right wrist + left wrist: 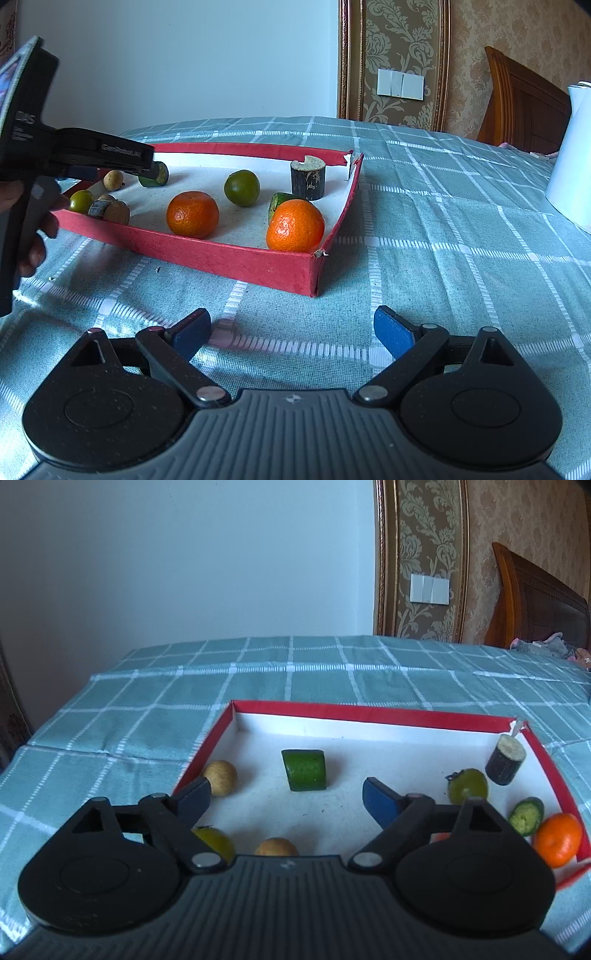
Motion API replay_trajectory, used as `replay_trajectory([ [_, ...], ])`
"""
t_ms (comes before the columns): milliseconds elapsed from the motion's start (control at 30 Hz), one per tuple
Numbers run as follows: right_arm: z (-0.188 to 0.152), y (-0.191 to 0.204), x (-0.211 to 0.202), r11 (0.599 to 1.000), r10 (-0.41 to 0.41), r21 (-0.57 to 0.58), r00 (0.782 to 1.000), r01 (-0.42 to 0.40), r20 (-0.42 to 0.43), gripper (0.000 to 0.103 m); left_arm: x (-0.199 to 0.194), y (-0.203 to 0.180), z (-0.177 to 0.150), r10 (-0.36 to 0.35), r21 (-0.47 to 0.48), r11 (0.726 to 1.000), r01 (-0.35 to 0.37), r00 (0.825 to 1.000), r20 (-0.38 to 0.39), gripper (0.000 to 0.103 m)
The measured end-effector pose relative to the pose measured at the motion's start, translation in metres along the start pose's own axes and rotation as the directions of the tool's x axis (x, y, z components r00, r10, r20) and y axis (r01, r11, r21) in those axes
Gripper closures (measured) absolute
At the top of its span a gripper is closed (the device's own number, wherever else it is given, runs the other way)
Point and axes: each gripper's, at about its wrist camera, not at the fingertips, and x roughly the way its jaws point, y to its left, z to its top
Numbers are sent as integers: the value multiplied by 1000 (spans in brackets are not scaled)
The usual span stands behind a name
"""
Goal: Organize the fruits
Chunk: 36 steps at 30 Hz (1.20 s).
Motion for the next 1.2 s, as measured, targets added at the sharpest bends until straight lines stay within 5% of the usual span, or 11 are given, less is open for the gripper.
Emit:
replay_trajectory([
  [667,-2,10,-16,996,19,88,1000,-21,25,7,-100,-6,-45,15,-59,998,-13,999,36,3],
  [1200,14,35,-21,995,-19,94,999,17,28,7,-123,-5,-59,24,-66,998,-22,1000,17,0],
])
